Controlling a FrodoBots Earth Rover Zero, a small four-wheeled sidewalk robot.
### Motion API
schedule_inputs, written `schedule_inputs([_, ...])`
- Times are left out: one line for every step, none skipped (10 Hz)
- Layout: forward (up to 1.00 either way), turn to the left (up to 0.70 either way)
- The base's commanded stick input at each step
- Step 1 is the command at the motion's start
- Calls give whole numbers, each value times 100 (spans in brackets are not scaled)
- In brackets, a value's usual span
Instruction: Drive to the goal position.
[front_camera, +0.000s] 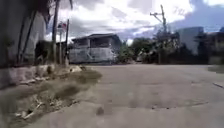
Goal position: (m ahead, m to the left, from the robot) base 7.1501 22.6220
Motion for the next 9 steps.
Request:
schedule_inputs([70,0])
schedule_inputs([70,0])
schedule_inputs([70,0])
schedule_inputs([70,0])
schedule_inputs([70,0])
schedule_inputs([70,0])
schedule_inputs([70,0])
schedule_inputs([70,0])
schedule_inputs([70,0])
